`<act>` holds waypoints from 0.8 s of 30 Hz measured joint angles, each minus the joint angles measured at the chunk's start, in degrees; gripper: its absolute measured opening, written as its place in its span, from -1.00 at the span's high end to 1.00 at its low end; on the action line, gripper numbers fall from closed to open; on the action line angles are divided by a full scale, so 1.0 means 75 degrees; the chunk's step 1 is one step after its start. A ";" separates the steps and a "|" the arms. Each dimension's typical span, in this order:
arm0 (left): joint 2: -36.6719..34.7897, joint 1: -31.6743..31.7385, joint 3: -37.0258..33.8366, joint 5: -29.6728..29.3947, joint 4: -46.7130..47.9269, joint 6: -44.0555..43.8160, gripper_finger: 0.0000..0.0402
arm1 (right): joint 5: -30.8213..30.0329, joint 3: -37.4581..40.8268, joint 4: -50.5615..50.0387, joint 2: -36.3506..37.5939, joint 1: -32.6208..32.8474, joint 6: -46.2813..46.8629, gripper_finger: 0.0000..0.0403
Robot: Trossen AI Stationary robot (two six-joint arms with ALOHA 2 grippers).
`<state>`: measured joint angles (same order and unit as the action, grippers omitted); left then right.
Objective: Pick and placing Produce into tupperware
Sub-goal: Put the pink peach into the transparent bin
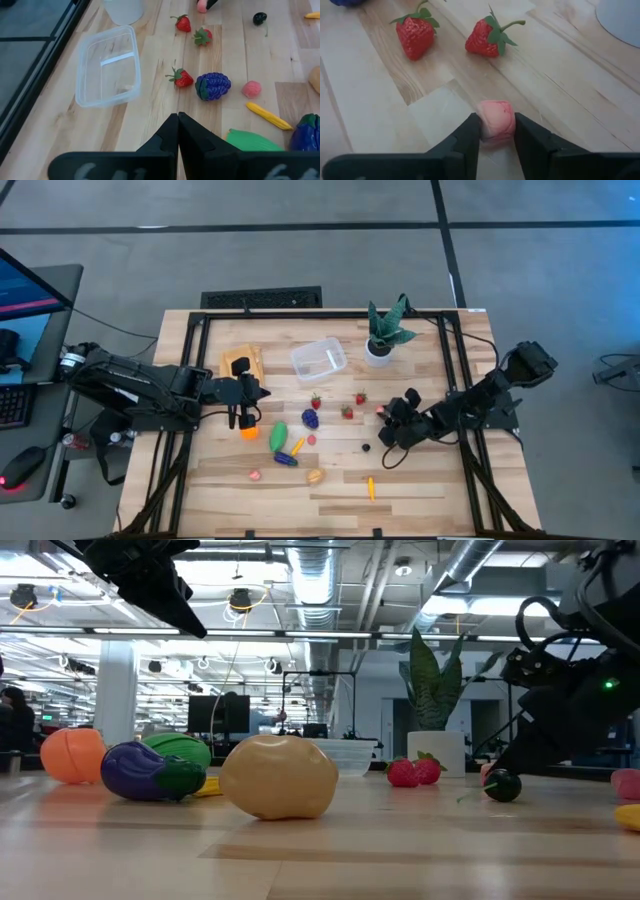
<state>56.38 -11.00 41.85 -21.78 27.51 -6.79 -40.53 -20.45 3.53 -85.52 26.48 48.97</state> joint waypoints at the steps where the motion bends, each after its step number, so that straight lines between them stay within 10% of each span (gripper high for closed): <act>1: 0.0000 0.0000 0.0000 0.0000 0.0000 0.0000 1.00 | 0.0000 0.0000 0.0000 0.0000 0.0000 0.0000 0.56; 24: 0.0000 -0.0002 0.0000 -0.0009 -0.0001 -0.0003 1.00 | 0.0174 -0.0760 0.1620 0.0003 -0.0432 -0.2915 0.59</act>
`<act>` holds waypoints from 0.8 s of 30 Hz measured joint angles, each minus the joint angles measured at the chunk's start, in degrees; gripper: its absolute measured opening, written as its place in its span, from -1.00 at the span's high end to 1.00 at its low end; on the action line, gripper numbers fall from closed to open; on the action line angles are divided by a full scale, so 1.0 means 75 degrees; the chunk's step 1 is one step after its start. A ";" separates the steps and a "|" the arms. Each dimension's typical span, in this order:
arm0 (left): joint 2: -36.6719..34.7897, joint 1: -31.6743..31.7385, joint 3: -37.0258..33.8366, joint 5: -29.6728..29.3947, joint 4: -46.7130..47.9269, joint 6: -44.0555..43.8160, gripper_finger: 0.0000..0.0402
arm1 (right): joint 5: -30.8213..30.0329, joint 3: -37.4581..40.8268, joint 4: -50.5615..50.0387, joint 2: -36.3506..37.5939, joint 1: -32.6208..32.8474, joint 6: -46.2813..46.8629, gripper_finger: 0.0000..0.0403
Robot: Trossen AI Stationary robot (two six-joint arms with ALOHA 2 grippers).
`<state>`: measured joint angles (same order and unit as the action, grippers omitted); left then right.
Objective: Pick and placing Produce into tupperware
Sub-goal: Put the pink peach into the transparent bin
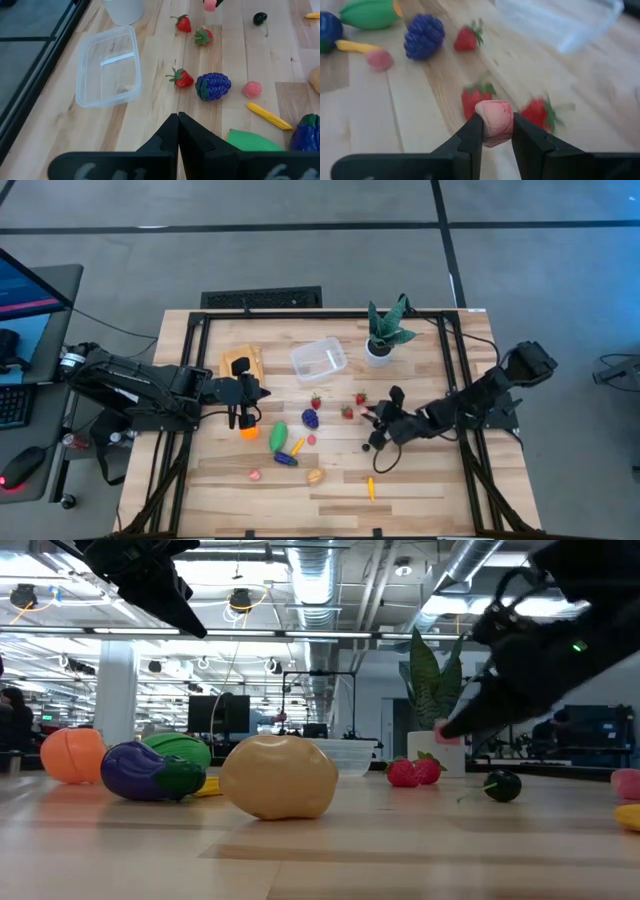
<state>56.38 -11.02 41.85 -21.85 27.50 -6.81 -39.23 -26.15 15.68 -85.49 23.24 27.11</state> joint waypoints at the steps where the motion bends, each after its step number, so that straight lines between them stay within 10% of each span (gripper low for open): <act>1: 0.0000 0.0001 0.0000 0.0000 -0.0002 0.0000 1.00 | 0.0092 -0.0144 0.0001 0.0000 -0.0108 -0.0295 0.59; 12: 0.0000 0.0002 0.0000 -0.0006 -0.0002 0.0067 1.00 | 0.1477 -0.1556 -0.0020 0.0000 -0.1859 -0.2816 0.59; 24: 0.0000 0.0002 0.0000 -0.0199 -0.0002 0.0085 1.00 | 0.2877 -0.2622 0.0009 -0.0176 -0.3488 -0.2899 0.59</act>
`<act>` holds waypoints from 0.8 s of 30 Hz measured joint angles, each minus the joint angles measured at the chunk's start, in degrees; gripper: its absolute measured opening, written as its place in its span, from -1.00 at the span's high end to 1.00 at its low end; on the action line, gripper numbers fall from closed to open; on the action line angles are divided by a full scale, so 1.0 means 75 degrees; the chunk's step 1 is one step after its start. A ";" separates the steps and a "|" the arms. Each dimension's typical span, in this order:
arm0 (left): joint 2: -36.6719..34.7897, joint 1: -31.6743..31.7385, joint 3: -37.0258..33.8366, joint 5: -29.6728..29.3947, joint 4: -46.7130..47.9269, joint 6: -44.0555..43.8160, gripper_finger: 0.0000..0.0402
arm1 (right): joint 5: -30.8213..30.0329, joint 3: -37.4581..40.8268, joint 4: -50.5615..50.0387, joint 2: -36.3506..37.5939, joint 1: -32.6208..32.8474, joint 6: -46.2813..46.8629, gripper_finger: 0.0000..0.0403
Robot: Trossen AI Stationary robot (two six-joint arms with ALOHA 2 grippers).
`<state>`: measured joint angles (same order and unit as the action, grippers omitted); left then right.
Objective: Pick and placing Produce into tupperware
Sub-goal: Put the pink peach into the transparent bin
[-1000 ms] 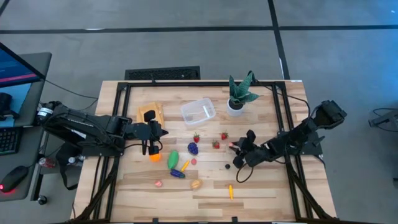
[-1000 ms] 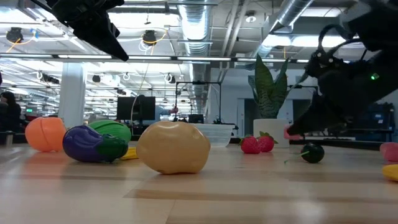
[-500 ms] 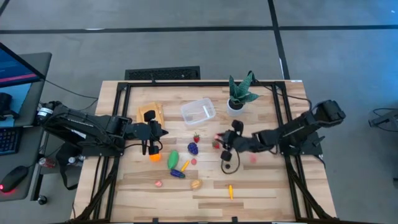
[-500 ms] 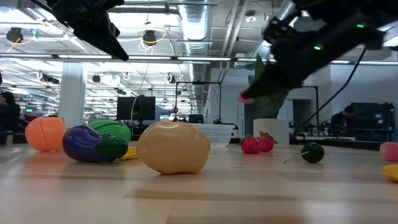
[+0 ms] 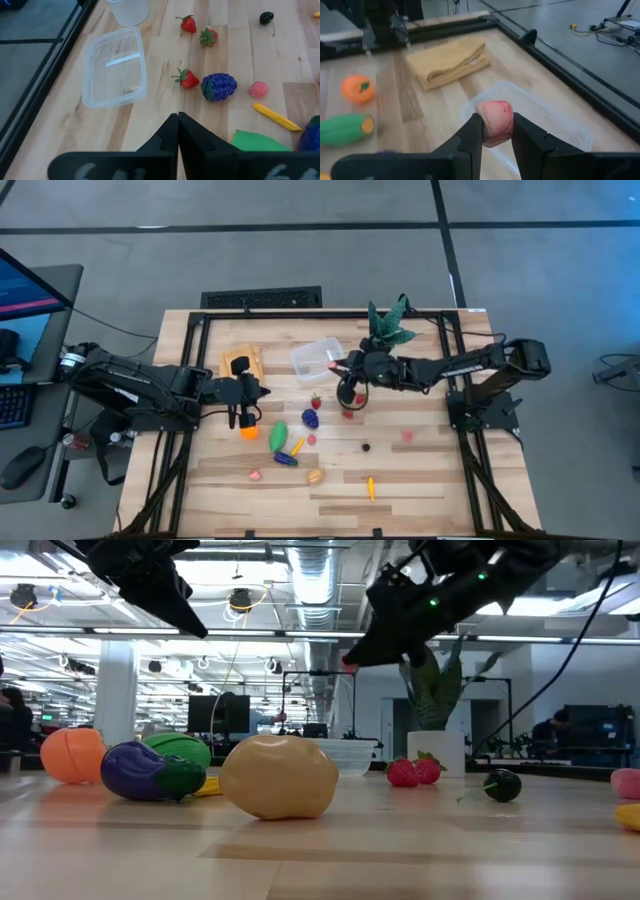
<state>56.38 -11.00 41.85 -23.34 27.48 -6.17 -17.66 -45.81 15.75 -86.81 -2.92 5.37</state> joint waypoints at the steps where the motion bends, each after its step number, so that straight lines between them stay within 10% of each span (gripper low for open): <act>1: 0.0000 0.0000 0.0000 -0.0002 0.0000 0.0000 1.00 | 0.0049 -0.0085 -0.0015 -0.0107 0.0009 -0.0052 0.59; 24: -0.0003 0.0003 -0.0003 -0.0169 0.0015 -0.0073 1.00 | 0.0124 -0.3220 -0.2043 -0.2994 -0.0780 -0.0752 0.59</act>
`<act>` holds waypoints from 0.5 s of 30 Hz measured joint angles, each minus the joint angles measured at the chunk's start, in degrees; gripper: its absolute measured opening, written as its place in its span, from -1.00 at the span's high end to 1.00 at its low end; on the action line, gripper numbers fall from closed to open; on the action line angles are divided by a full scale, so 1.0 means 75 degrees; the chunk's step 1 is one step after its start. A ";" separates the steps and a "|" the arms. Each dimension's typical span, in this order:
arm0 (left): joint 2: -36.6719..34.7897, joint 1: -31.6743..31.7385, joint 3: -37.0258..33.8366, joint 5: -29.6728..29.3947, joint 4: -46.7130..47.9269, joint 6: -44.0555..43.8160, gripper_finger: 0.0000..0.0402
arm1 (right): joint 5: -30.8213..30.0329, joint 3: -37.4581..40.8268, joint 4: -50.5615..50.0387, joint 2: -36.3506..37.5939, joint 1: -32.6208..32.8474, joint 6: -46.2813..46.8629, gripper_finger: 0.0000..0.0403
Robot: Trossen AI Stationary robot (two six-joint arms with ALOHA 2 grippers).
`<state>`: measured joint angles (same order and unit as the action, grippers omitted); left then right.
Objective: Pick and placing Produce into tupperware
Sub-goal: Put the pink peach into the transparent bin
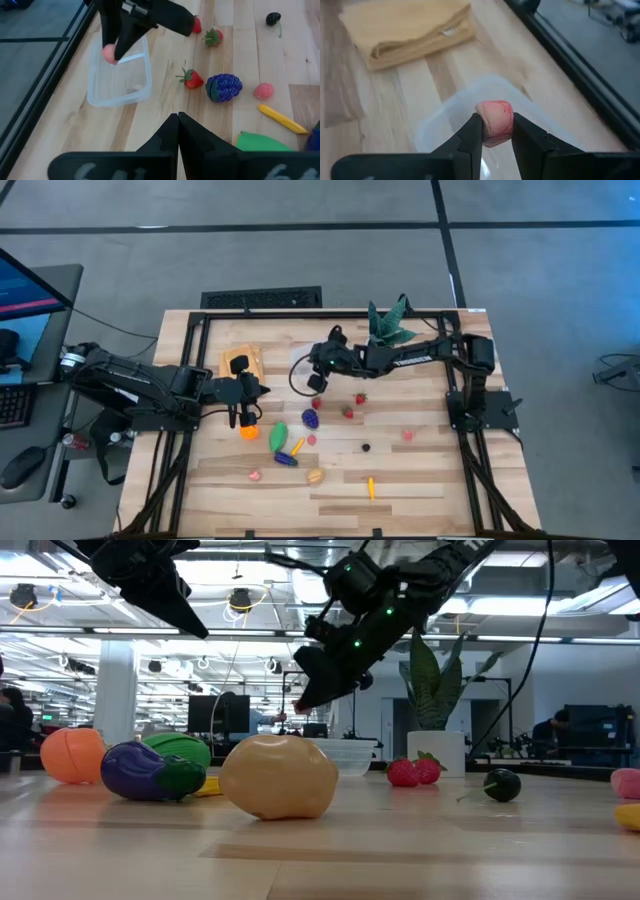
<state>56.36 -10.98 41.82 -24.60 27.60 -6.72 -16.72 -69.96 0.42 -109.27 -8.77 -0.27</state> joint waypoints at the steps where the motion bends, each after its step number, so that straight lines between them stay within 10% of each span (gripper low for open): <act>1: 0.0000 0.0003 0.0000 0.0000 0.0000 0.0000 1.00 | -0.0001 -0.0021 -0.0023 -0.0004 -0.0001 0.0045 0.59; 15: 0.0000 0.0003 0.0000 -0.0006 -0.0006 0.0000 1.00 | 0.0031 -0.0037 -0.0008 0.0008 -0.0006 0.0058 0.58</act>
<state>56.36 -10.96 41.82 -24.64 27.55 -6.72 -16.49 -70.24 0.36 -109.21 -8.82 0.17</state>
